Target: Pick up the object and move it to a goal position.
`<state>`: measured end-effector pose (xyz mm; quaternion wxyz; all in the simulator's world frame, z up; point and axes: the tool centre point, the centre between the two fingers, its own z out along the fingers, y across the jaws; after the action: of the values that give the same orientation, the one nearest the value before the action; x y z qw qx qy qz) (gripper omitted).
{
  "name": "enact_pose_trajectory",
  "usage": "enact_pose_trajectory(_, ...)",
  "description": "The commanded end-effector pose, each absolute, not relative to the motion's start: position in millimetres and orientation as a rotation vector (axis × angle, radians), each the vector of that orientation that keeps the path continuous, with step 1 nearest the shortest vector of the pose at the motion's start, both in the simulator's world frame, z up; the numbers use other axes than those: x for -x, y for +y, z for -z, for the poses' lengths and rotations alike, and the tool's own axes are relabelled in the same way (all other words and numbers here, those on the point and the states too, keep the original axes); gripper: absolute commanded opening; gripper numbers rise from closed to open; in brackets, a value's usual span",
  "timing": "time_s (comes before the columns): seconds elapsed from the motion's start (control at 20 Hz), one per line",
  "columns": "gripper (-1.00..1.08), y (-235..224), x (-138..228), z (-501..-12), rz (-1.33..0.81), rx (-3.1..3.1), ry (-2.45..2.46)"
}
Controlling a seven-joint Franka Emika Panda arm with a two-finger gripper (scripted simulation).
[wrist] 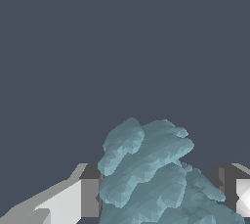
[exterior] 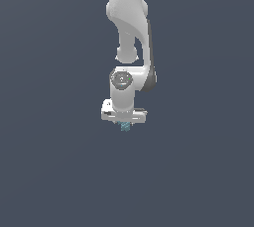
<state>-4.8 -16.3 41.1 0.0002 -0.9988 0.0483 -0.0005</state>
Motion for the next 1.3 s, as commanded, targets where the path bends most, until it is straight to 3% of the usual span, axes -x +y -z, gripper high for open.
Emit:
enact_pose_trajectory(0.0, -1.00, -16.6, 5.1, -40.2, 0.000, 3.138, 0.152)
enact_pose_trajectory(0.65, -1.00, 1.1, 17.2, -50.0, 0.000, 3.138, 0.152)
enact_pose_trajectory(1.25, -1.00, 88.5, 75.3, -96.3, 0.000, 3.138, 0.151)
